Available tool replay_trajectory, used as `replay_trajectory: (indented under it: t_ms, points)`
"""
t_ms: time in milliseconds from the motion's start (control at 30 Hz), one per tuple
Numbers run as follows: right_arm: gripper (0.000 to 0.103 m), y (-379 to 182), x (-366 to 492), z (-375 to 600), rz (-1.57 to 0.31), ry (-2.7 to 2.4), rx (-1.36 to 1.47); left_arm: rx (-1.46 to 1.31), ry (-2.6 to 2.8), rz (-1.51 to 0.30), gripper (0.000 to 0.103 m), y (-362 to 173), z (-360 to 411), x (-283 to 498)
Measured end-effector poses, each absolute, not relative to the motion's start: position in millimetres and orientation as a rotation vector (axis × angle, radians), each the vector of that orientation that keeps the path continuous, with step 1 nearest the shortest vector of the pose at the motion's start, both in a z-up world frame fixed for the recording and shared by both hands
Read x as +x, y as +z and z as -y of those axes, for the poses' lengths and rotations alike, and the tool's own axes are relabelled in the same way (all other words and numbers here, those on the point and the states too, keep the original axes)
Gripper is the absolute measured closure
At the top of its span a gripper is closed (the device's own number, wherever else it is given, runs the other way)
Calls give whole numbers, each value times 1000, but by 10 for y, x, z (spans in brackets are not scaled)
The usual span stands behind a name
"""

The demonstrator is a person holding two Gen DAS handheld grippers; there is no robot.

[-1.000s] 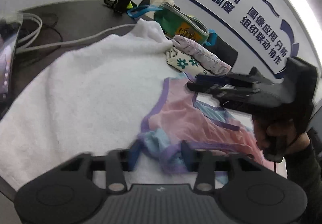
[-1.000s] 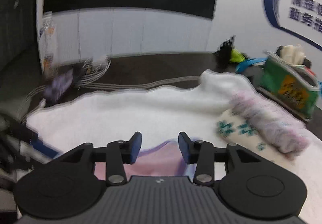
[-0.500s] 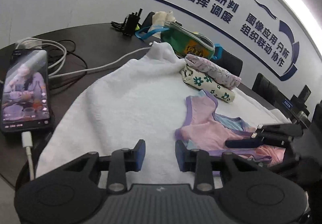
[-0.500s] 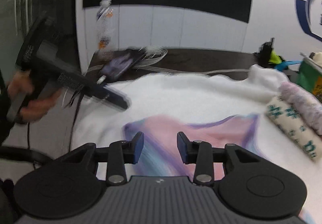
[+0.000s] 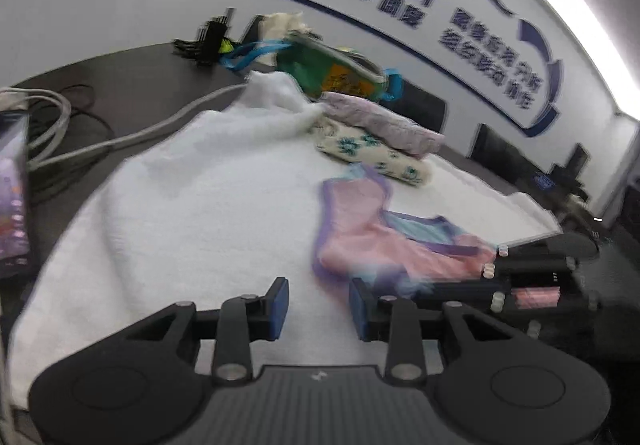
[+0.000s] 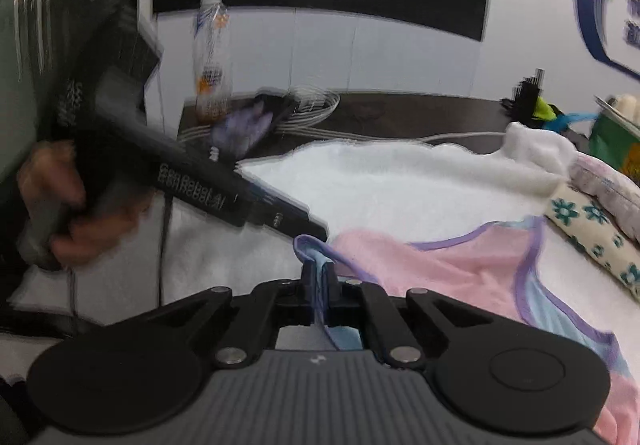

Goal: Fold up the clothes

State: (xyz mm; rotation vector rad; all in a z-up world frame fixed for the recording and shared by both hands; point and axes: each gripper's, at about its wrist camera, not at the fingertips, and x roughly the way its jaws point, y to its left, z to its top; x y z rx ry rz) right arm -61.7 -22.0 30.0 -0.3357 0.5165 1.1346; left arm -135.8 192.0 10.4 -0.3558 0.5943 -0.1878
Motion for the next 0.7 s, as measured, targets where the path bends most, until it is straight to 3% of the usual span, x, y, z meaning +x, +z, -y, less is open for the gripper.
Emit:
replay_trajectory:
  t_ms: [67,233,300,333,533,633,700]
  points:
    - [100,392,-543,367,-523,1114,-263,-336,-230,-587,64,77,-1842,-1357]
    - [100,469,-460,541,-519,1099,-201,-224,-241,-601,67,70,-1612,-1291]
    - [100,472,-481,543,-508,1108,-202,-254,-214,-629,83,64,-1631,-1209]
    - [100,473,-492,545,-502,1113,-203,-281,-190,-639,99,56,-1673,-1175]
    - [100,318,-636,322,-525,1171,-266,-405,-13,-620,99,17,-1972,-1234]
    - [91,236,-656,263,-565,1173,-309,-418,14,-625,97,17,-2046,-1296]
    - [79,242,-659,291,-567,1163,-318,-417,0,-632,92,23,-2015,-1276]
